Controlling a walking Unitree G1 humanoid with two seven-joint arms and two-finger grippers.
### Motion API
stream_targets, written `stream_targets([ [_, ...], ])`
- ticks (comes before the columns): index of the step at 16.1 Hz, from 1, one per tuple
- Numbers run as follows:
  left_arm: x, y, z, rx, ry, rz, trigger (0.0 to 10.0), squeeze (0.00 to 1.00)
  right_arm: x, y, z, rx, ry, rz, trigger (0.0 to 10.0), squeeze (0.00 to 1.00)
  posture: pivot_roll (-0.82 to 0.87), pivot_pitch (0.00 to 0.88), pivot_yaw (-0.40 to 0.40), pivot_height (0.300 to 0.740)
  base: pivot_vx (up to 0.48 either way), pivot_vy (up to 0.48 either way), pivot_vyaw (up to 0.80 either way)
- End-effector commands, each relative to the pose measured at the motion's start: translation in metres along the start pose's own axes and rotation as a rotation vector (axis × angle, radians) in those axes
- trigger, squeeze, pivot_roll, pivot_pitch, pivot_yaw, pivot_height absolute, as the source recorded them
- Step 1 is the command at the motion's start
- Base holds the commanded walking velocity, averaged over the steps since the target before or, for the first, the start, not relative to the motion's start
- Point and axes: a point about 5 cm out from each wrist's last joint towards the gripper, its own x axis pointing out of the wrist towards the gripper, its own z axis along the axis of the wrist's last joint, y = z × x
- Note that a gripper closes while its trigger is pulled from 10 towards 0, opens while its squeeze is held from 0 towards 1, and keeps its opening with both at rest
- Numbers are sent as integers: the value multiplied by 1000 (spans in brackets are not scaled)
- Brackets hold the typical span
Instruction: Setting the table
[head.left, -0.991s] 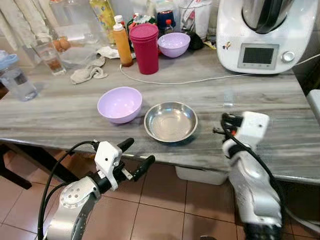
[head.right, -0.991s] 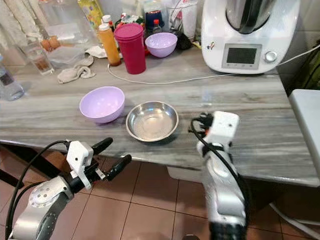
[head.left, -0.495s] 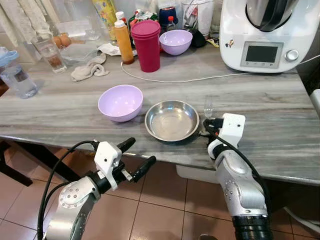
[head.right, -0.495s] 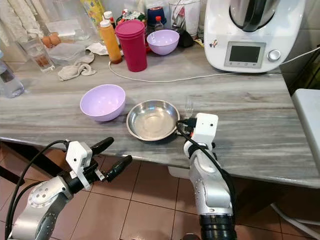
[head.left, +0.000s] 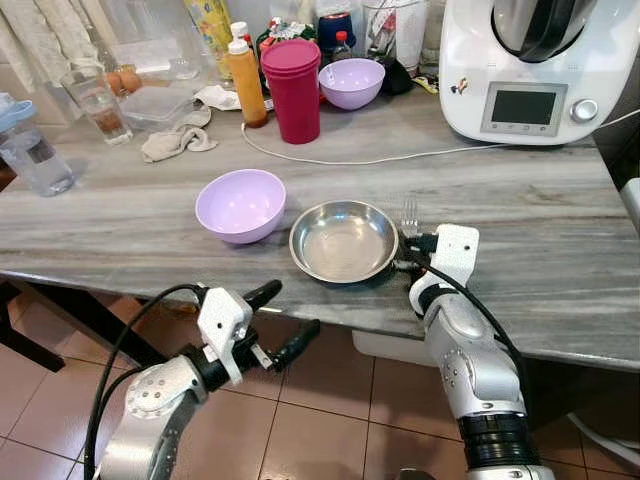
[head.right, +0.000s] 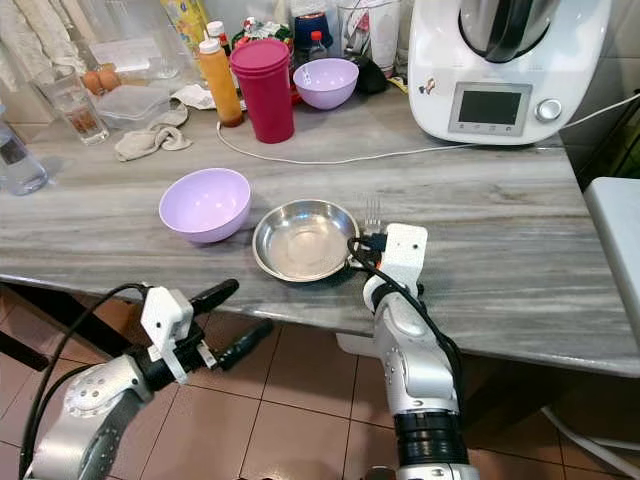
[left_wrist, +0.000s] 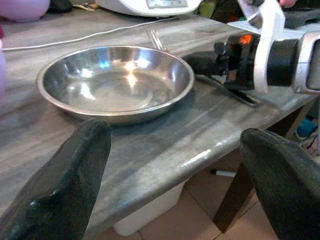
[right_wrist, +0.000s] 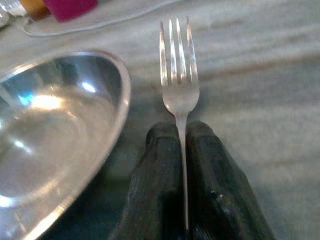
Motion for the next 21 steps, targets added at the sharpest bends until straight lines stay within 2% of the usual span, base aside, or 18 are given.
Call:
stream_targets([
  [1, -1, 0, -1, 3, 9, -1, 10000, 0, 2, 4, 0, 14, 10, 5, 10000, 0, -256, 126, 106, 740, 0, 0, 0],
  [5, -2, -1, -1, 8, 13, -10, 10000, 0, 2, 0, -7, 14, 42, -17, 10000, 0, -250, 129, 105, 740, 0, 0, 0],
  [6, -3, -2, -1, 5, 14, -15, 10000, 0, 2, -1, -9, 14, 45, -21, 10000, 576, -251, 129, 106, 740, 0, 0, 0],
  [7, -3, -2, 0, 4, 14, -20, 10000, 0, 2, -3, -8, 14, 44, -27, 10000, 1000, -252, 129, 108, 740, 0, 0, 0],
  [13, 0, -1, 10, 9, 7, -30, 10000, 0, 2, -3, -7, 18, 37, -37, 10000, 1000, -252, 127, 113, 740, 0, 0, 0],
  [16, 1, -1, 13, 18, 5, -32, 10000, 0, 2, -4, 6, 16, -26, -41, 10000, 1000, -248, 124, 113, 740, 0, 0, 0],
  [18, 1, -1, 13, 20, 5, -32, 10000, 0, 0, -4, 16, -18, -74, -48, 10000, 1000, -248, 124, 113, 740, 0, 0, 0],
  [19, 1, 0, 13, 22, 3, -23, 10000, 0, -4, -7, 28, -57, -146, -66, 10000, 1000, -244, 114, 115, 740, 0, 0, 0],
  [21, 1, 2, 14, 25, 0, -2, 10000, 0, -10, -11, 38, -90, -215, -77, 10000, 1000, -243, 111, 115, 740, 0, 0, 0],
])
